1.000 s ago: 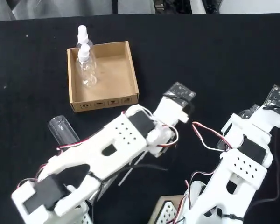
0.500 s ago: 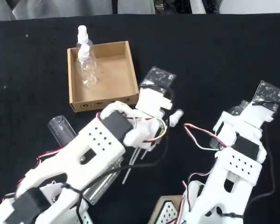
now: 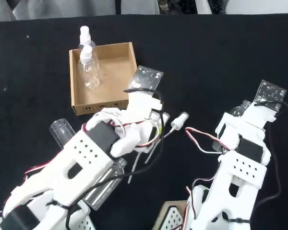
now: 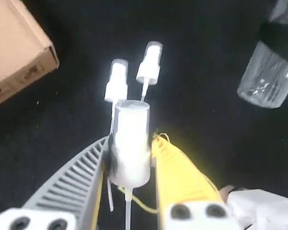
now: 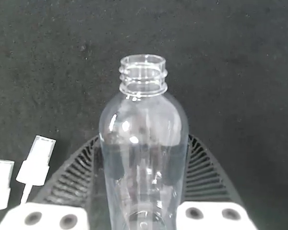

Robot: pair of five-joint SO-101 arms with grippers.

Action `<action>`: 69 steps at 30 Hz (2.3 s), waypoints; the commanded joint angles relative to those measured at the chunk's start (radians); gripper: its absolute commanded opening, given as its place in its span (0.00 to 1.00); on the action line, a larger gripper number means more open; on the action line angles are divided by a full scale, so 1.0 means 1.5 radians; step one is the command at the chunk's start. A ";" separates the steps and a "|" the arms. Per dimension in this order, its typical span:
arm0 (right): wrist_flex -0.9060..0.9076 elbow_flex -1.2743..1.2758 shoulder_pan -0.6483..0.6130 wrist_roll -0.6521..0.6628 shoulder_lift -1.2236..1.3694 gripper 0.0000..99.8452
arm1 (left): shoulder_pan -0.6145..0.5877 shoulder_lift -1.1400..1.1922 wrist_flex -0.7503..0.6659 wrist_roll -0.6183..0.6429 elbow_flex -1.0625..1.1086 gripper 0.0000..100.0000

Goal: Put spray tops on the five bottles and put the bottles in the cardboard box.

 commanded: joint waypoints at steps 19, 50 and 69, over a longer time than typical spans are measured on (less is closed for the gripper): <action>0.013 -0.031 -0.090 0.000 -0.025 0.10 | -0.036 -0.187 -0.151 0.039 0.128 0.03; 0.039 0.071 -0.250 0.033 -0.288 0.10 | -0.146 -0.589 -0.344 0.040 0.387 0.03; 0.037 0.086 -0.352 0.033 -0.294 0.10 | -0.237 -0.752 -0.351 0.041 0.424 0.03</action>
